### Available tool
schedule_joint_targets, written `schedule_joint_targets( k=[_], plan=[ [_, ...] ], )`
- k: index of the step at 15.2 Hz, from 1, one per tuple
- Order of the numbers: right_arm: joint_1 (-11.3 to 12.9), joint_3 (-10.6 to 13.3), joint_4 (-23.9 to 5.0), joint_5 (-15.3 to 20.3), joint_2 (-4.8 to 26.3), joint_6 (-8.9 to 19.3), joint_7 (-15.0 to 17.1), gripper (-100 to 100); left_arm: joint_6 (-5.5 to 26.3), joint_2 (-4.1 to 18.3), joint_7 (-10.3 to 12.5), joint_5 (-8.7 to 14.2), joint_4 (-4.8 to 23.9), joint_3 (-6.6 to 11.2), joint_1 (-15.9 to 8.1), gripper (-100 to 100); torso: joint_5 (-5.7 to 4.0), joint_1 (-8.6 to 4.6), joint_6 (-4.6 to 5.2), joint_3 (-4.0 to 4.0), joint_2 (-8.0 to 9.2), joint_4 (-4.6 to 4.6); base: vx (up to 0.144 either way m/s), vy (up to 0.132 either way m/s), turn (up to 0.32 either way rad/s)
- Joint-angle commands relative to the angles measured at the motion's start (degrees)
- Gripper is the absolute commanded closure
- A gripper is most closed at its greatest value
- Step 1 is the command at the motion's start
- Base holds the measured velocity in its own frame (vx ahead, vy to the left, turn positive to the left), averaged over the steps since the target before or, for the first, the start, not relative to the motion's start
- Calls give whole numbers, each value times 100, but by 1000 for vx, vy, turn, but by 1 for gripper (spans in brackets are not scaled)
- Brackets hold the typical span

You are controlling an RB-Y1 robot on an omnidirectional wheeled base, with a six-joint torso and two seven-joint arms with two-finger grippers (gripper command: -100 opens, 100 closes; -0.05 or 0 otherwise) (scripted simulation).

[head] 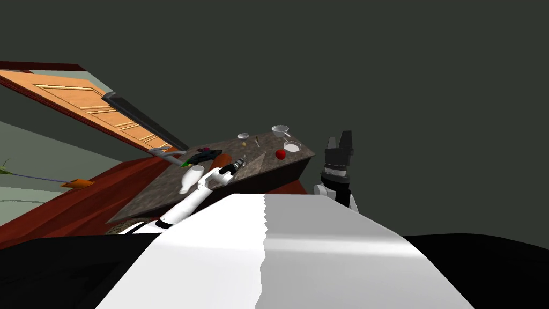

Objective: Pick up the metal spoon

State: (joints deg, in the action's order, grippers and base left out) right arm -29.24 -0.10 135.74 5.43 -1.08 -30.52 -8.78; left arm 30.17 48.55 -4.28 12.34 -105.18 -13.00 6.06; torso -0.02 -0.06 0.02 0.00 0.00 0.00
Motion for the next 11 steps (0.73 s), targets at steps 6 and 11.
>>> schedule_joint_targets(
  k=[6, 11],
  plan=[
    [0, 0, 0, 0, 0, 0, 0, 0, 848, 450, -47, 169, 384, -194, -309, -100, 0, -1, -1, -1, -2, 0, -1, -19, -115],
    [0, 0, 0, 0, 0, 0, 0, 0, 1218, 638, -65, 247, 544, -288, -434, -100, -1, -3, -1, -1, -3, -1, 3, -22, -96]
  ],
)
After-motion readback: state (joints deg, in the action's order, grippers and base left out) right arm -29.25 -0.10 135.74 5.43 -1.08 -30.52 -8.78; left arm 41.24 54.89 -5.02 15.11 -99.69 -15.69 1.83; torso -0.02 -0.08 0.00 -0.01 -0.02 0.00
